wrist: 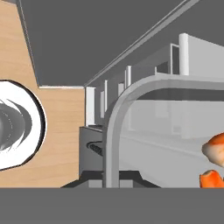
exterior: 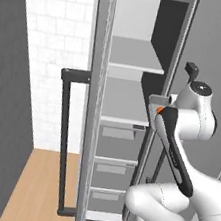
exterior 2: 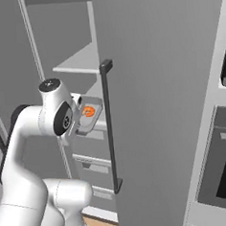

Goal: Take the meat container that has the shrimp and place it on the second highest rack of the freezer. Then take the vegetable container that has the eggplant and carrot and place it on the highest rack of the freezer.

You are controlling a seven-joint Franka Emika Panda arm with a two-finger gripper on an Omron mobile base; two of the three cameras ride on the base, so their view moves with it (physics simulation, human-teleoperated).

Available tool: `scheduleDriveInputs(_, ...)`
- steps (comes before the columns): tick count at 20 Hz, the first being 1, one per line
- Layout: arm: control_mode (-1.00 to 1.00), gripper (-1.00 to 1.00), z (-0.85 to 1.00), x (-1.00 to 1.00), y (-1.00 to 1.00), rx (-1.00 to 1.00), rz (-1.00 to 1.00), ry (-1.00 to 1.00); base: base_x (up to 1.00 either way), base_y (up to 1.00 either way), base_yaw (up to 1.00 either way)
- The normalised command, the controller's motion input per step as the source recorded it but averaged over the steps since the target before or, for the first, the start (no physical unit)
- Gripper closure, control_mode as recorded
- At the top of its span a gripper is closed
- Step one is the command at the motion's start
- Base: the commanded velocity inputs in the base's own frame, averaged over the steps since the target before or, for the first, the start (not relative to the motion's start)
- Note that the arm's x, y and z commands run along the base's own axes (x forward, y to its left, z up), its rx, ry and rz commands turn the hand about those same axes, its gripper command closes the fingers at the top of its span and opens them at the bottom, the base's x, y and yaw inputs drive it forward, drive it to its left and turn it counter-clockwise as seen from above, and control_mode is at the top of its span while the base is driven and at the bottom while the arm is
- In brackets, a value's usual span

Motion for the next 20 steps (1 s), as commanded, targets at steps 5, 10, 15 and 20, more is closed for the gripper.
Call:
scheduleDriveInputs(5,1.00,1.00,0.00,0.00,0.00,0.00,0.00,0.00,0.32,0.42,-0.02)
scheduleDriveInputs(10,1.00,1.00,0.00,0.00,0.00,0.00,0.00,0.00,0.18,0.49,0.00)
scheduleDriveInputs(15,1.00,1.00,0.00,0.00,0.00,0.00,0.00,0.00,0.51,0.09,0.00)
scheduleDriveInputs(20,1.00,1.00,0.00,0.00,0.00,0.00,0.00,0.00,0.42,0.27,0.03)
